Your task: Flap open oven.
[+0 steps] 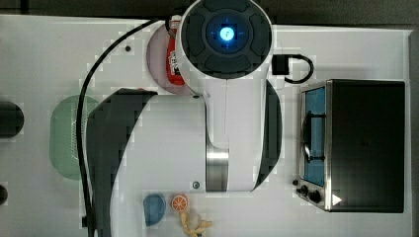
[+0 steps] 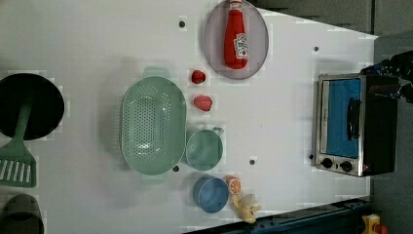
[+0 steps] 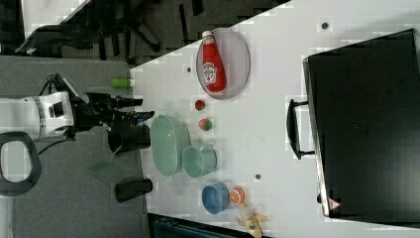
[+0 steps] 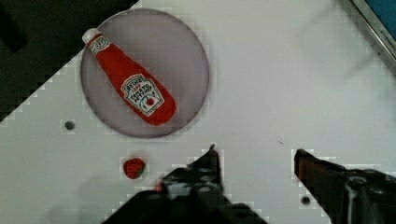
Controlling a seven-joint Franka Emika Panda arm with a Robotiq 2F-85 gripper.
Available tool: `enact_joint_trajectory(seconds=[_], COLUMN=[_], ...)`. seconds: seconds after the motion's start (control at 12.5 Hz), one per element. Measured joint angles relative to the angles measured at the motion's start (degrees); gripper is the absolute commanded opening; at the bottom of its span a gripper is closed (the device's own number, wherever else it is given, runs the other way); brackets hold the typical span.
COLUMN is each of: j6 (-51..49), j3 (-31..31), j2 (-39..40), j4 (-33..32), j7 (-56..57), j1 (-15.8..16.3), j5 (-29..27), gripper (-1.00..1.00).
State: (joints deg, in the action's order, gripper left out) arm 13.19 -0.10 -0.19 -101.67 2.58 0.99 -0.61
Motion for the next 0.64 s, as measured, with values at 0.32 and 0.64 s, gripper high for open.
enact_joint_trajectory(seconds=[0.32,0.64], j6=[-11.07,-10.08], j3=[-3.9,-4.8], j2=[-21.72,-28.39], j4=[-17.74,-15.61], j7=[-5.16,-5.75], j1=[-0.57,-1.9], j5=[0.82,1.64], gripper=[1.0,0.65])
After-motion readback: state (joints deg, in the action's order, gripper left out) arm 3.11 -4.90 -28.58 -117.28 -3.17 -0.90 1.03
